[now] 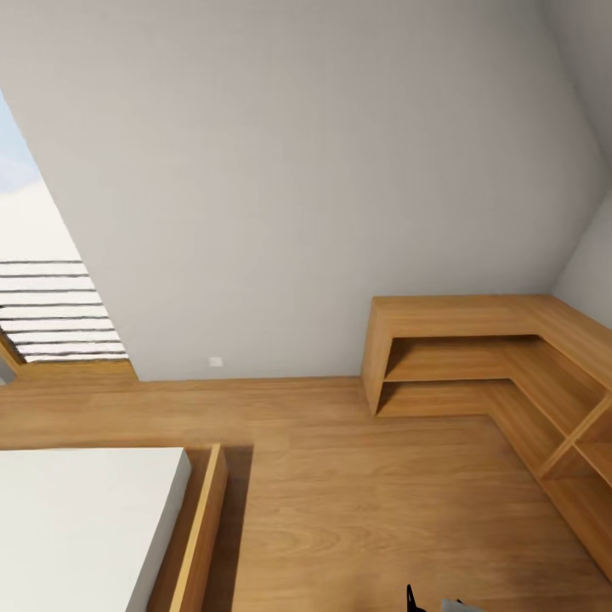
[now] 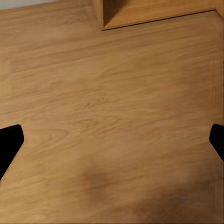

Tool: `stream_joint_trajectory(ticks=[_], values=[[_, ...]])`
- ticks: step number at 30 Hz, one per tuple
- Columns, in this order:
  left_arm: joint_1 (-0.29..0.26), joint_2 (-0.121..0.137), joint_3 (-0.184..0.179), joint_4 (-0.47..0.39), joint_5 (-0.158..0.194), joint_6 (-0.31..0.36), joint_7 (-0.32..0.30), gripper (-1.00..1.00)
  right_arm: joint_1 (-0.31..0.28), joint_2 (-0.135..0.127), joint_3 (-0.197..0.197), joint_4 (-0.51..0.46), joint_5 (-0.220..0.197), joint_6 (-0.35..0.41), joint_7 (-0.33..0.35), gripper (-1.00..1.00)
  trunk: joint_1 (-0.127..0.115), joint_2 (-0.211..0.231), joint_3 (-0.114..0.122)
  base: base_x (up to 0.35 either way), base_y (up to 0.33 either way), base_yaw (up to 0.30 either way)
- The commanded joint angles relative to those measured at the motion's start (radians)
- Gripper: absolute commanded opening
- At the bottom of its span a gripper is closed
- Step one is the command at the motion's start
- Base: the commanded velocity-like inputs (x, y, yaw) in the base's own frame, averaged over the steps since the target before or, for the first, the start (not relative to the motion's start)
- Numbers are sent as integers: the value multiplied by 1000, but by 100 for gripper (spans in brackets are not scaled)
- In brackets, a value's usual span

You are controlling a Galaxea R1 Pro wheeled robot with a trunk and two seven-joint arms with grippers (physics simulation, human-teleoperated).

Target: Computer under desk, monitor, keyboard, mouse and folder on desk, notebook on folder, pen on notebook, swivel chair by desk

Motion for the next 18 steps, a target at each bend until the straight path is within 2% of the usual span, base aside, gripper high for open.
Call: stream_joint_trajectory(ticks=[1, 18], values=[[-1, 1, -9, 0, 4, -4, 8, 100, -1, 0, 8, 1, -1, -2, -7, 100, 1, -2, -2, 330, 0, 0], [-1, 1, -9, 0, 4, -3, 8, 100, -1, -1, 8, 1, -1, -2, -7, 100, 1, -2, 3, 330, 0, -8]])
